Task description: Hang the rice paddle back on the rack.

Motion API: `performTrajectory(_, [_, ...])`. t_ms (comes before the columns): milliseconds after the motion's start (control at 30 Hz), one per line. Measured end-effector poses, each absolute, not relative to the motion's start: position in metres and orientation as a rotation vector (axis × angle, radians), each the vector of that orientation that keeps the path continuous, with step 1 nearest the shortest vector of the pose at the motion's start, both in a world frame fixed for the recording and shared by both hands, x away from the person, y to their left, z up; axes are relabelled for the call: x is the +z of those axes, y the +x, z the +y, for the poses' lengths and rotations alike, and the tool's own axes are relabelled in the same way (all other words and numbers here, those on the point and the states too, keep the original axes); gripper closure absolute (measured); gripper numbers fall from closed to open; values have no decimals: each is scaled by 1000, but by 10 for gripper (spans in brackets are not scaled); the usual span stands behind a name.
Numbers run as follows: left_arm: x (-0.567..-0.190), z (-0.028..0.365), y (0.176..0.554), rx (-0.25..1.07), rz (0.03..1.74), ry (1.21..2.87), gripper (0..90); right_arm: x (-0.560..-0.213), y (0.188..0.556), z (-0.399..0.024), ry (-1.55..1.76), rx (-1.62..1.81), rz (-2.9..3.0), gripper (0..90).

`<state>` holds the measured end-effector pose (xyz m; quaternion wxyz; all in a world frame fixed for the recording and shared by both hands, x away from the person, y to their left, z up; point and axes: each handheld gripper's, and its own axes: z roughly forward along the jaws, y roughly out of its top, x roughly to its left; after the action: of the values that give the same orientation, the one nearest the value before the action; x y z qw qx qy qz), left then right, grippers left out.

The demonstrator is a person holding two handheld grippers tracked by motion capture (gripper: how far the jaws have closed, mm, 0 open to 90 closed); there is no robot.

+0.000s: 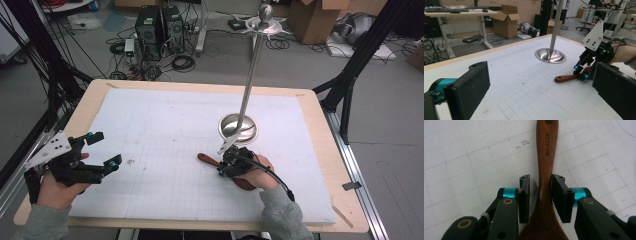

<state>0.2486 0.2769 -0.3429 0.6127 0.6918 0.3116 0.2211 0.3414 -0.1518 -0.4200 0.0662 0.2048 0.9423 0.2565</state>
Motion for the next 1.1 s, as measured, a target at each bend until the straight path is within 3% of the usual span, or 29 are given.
performTrajectory(400, [-343,278,248,511,718,1594,18,-419,340,-151,634,759,2832,772])
performTrajectory(1100, [-342,279,252,507,719,1587,18,-402,339,-170,692,940,2727,778])
